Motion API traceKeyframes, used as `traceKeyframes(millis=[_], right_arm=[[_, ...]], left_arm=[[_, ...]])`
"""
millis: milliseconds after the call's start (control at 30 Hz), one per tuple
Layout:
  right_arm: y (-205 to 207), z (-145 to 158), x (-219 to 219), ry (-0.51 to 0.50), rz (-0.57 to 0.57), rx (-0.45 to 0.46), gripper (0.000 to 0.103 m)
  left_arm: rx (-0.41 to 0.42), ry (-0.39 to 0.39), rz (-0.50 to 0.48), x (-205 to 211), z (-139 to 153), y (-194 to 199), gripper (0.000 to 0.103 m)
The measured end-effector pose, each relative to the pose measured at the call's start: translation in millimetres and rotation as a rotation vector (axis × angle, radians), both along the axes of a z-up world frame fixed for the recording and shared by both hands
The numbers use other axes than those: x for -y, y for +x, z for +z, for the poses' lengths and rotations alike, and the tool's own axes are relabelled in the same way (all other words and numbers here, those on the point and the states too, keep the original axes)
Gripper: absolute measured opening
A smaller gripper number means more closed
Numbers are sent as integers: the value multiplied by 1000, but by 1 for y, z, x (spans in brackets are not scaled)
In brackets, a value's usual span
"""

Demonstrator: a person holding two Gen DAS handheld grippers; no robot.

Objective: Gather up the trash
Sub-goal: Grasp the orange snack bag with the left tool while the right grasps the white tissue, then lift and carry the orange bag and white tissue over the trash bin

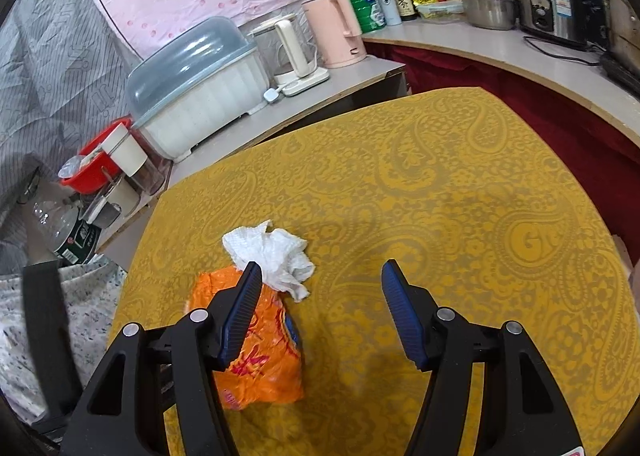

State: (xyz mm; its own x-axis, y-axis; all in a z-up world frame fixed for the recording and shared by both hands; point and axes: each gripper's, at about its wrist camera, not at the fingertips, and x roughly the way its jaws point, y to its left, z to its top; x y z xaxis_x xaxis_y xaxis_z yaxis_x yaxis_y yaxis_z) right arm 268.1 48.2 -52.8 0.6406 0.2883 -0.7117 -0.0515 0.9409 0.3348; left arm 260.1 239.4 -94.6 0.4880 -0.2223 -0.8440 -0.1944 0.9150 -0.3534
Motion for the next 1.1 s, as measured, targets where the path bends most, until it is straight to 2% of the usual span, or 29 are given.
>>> traceKeyframes(millis=[233, 300, 467, 533, 567, 633, 667, 700, 833, 1100], right_arm=[[26, -20, -40, -6, 54, -44, 61], [33, -27, -51, -17, 65, -55, 60], [49, -43, -64, -44, 75, -78, 52], [55, -51, -66, -48, 76, -98, 39], [57, -55, -67, -49, 83, -111, 36], [59, -61, -66, -56, 87, -124, 21], [59, -61, -65, -53, 88, -125, 16], [58, -60, -62, -45, 90, -123, 11], [49, -42, -48, -27, 69, -78, 9], [21, 30, -2, 1, 12, 58, 9]], left_arm=[[19, 24, 58, -42, 11, -13, 18], [25, 52, 76, -49, 12, -14, 18], [13, 53, 93, -60, 7, -14, 18], [7, 53, 93, -63, 4, -15, 18], [4, 50, 93, -63, 2, -15, 18], [-3, 44, 92, -62, -1, -14, 18], [-2, 44, 90, -61, -1, -13, 18], [1, 44, 85, -59, 0, -13, 18], [21, 47, 66, -51, 10, -14, 18], [107, 62, 9, -14, 55, -27, 18]])
